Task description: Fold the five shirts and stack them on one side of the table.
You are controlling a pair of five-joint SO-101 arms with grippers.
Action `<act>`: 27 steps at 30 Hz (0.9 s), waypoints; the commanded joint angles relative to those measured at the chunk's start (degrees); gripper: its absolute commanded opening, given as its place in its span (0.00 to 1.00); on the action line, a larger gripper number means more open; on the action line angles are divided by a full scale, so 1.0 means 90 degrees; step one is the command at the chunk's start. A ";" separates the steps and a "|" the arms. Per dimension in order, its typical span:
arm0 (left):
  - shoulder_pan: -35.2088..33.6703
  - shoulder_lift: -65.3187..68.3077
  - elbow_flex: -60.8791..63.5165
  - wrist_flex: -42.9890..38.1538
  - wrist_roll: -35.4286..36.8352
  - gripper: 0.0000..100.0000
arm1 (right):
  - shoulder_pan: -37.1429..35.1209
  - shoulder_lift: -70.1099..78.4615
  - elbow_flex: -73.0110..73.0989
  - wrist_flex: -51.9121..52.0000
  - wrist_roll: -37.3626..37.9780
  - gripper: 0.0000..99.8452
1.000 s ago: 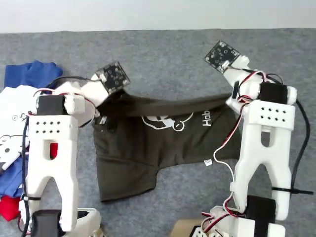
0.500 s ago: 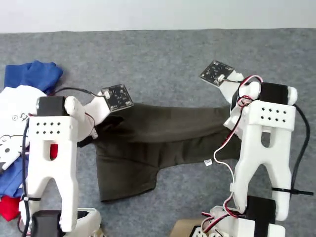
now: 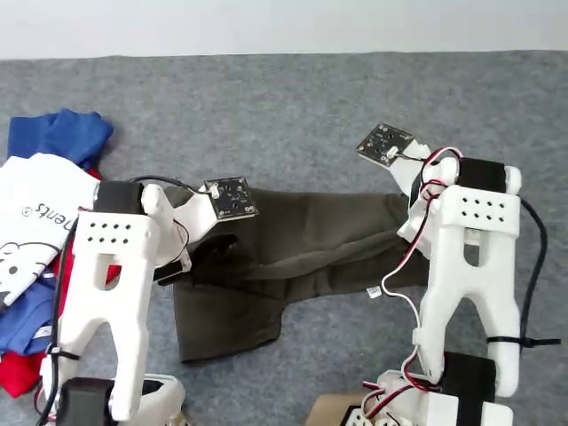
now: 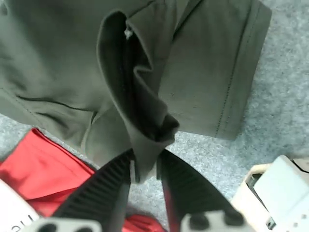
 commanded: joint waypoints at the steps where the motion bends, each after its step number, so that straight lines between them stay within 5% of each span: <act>1: 0.0010 -0.0234 -0.0044 0.0186 -0.0059 0.07 | 0.0073 -0.0249 -0.0049 -0.0103 0.0068 0.01; 12: 0.0010 -0.0283 -0.0415 0.0205 -0.0020 0.14 | 0.0425 -0.0308 -0.0078 -0.0308 0.0117 0.01; 24: 0.0410 -0.2002 0.0601 0.0205 -0.0029 0.14 | 0.0601 -0.0249 -0.0068 -0.0347 0.0488 0.01; 27: 0.0371 -0.2159 0.0747 0.0205 -0.0029 0.14 | 0.0611 -0.0249 -0.0029 -0.0376 0.0606 0.08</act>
